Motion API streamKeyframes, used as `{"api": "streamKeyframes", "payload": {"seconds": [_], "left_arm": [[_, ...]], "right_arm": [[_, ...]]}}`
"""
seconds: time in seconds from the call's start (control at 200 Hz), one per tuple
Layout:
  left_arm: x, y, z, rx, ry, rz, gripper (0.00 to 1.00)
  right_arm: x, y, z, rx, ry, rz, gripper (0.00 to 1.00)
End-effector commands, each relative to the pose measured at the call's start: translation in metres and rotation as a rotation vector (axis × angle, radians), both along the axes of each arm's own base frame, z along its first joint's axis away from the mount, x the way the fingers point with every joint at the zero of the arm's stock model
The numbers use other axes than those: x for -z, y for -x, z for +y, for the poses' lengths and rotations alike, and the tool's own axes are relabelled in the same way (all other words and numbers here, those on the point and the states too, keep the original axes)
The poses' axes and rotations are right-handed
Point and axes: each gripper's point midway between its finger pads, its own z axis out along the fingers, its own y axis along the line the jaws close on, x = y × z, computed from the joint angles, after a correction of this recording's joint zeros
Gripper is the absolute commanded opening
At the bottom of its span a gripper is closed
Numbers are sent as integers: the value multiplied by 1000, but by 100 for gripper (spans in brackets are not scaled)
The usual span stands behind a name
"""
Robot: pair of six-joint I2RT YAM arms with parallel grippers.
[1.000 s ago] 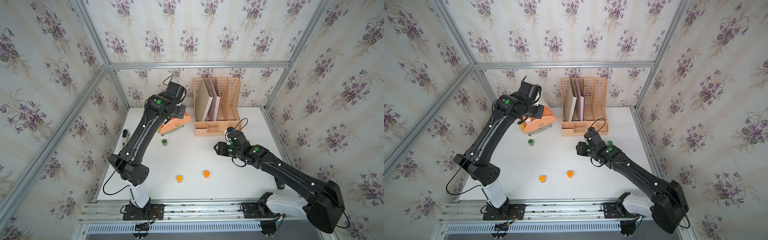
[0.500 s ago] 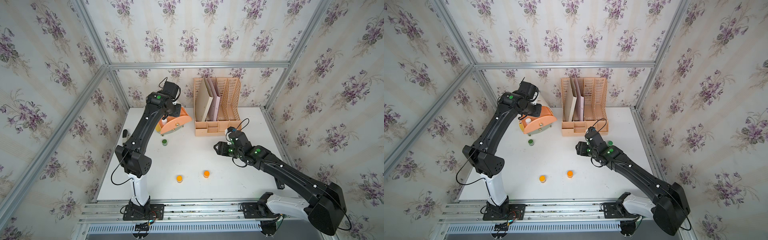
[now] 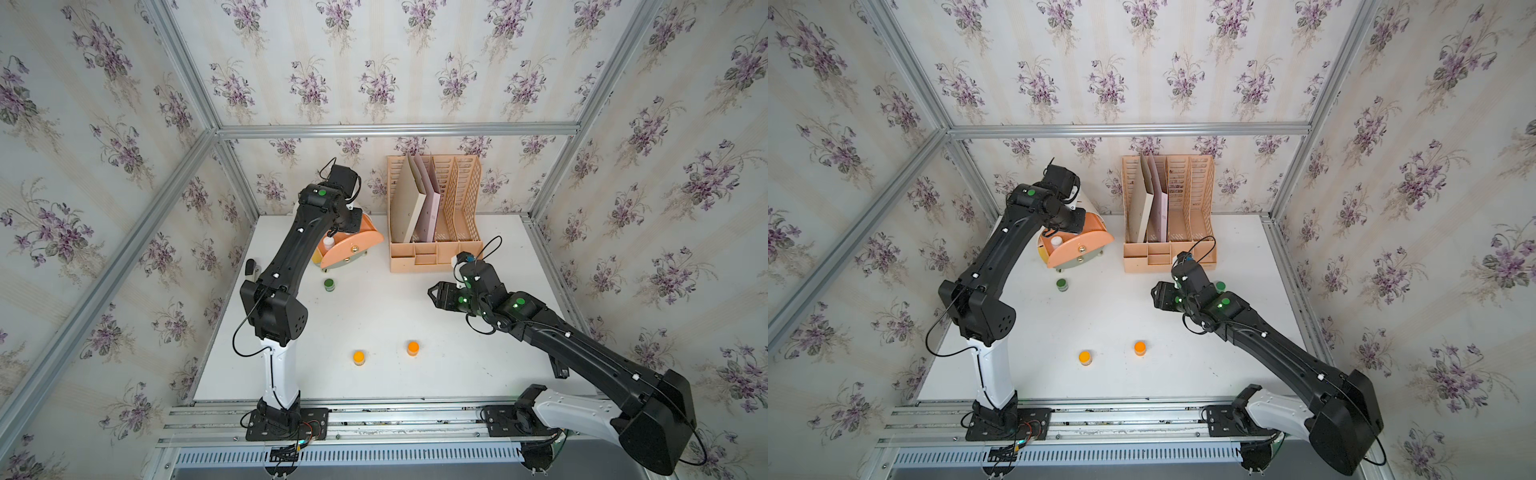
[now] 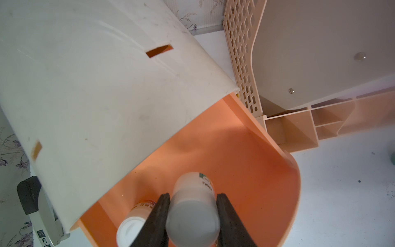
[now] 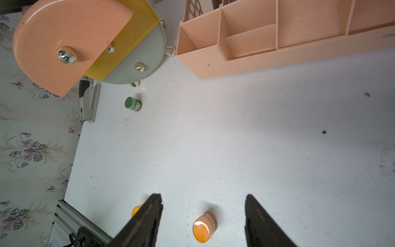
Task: Put the paint cans in the drawer according to color
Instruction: Place the paint can in the storage box, then close the drawer in the storage box.
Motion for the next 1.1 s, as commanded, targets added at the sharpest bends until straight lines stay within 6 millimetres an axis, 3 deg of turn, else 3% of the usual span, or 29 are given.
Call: {"api": "streamKeyframes", "payload": {"seconds": [0.0,0.095,0.185,0.29,0.33,0.614,0.884,1.094], "left_arm": [[-1,-7,0,-2,13,-19,32],[2,-9,0,-2,12,-17,35],[3,-10,1,-2,6,-13,52],[-1,-10,4,-3,4,-19,54],[-4,-9,3,0,5,-24,60],[-54,4,9,23,26,-117,64],[-89,-4,55,-16,100,-203,69],[-98,-40,92,3,229,-305,77]], "right_arm": [[-5,-1,0,2,-1,-9,65],[-7,-1,1,-1,-6,-12,65],[-10,0,6,-31,-20,-18,65],[-14,0,12,-56,-29,-28,65],[-16,0,15,-68,-35,-37,65],[-44,1,53,-183,-106,-159,59],[-71,-7,103,-313,-162,-292,51],[-82,-25,132,-350,-193,-348,50]]}}
